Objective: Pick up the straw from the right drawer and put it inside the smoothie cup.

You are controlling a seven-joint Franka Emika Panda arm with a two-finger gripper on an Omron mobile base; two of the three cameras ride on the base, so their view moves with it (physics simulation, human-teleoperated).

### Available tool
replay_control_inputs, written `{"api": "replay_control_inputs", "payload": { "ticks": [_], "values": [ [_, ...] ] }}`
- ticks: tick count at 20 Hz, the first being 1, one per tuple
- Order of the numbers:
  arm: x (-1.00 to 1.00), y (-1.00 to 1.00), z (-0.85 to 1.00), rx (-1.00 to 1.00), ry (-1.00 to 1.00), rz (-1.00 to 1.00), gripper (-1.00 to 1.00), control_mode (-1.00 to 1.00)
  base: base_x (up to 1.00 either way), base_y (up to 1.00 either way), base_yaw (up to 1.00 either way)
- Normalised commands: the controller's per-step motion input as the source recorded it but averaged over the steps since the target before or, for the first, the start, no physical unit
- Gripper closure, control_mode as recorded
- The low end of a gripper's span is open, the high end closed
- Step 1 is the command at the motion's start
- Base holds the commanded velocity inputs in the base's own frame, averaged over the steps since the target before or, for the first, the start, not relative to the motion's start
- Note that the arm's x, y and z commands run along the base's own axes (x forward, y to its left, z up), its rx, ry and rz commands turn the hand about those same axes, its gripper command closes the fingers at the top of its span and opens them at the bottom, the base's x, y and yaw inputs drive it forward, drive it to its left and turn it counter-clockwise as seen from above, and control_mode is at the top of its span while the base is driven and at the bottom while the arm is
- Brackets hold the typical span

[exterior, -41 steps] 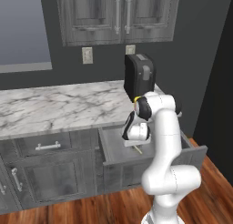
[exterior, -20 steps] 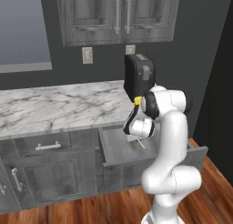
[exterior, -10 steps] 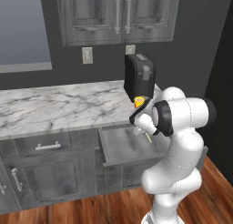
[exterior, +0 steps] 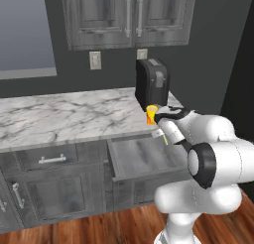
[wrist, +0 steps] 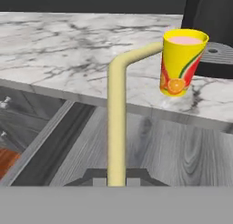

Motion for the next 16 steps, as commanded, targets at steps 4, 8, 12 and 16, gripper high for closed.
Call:
{"api": "replay_control_inputs", "payload": {
  "ticks": [4,8,12,16],
  "values": [
    [-0.01,-0.02,0.95,0.20,-0.31,0.14,1.00,-1.00,0.00,0.00,0.00],
    [0.00,-0.08,0.93,0.21,-0.20,0.14,1.00,-1.00,0.00,0.00,0.00],
    [0.04,-0.14,0.48,0.20,-0.04,0.12,1.00,-1.00,0.00,0.00,0.00],
    [0.21,-0.12,0.18,0.16,0.00,0.07,1.00,-1.00,0.00,0.00,0.00]
  ]
}}
